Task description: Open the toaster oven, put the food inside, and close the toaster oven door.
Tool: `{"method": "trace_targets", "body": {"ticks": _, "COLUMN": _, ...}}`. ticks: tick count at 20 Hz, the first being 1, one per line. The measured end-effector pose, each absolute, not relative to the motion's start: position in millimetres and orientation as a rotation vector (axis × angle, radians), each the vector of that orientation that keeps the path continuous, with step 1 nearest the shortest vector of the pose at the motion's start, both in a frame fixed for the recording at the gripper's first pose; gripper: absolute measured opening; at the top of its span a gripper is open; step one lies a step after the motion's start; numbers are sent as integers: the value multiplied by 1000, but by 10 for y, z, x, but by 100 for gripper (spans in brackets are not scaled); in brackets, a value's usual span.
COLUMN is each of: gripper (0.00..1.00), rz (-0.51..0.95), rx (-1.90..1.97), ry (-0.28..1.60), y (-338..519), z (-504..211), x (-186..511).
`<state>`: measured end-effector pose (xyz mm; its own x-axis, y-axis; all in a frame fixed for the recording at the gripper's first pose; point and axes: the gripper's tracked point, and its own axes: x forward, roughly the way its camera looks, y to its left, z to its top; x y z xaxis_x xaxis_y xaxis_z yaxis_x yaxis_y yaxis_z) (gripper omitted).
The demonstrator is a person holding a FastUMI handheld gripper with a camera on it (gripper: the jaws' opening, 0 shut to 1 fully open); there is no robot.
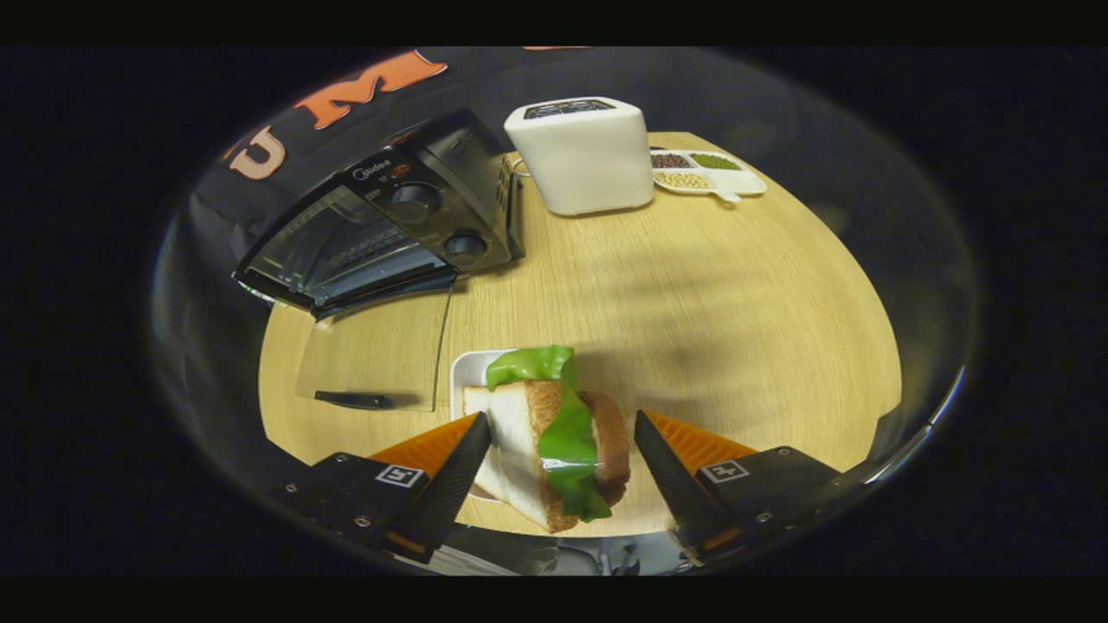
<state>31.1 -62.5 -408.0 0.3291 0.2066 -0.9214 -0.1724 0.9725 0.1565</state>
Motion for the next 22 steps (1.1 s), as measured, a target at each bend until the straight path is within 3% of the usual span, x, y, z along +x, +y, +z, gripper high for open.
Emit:
{"method": "trace_targets", "body": {"ticks": 1, "gripper": 99, "rz": 257, "rx": 52, "ry": 1217, "y": -597, "z": -4065, "x": 315}}
{"method": "trace_targets", "body": {"ticks": 4, "gripper": 80, "rz": 270, "rx": 70, "ry": 1226, "y": -562, "z": -4065, "x": 291}}
{"method": "trace_targets", "body": {"ticks": 7, "gripper": 69, "rz": 282, "rx": 108, "ry": 1219, "y": -515, "z": -3987, "x": 283}}
{"method": "trace_targets", "body": {"ticks": 9, "gripper": 56, "rz": 293, "rx": 187, "ry": 1198, "y": -425, "z": -3858, "x": 306}}
{"method": "trace_targets", "body": {"ticks": 10, "gripper": 43, "rz": 282, "rx": 185, "ry": 1181, "y": -444, "z": -3831, "x": 332}}
{"method": "trace_targets", "body": {"ticks": 14, "gripper": 37, "rz": 271, "rx": 165, "ry": 1154, "y": -456, "z": -3717, "x": 322}}
{"method": "trace_targets", "body": {"ticks": 22, "gripper": 37, "rz": 275, "rx": 234, "ry": 1056, "y": -278, "z": -3258, "x": 289}}
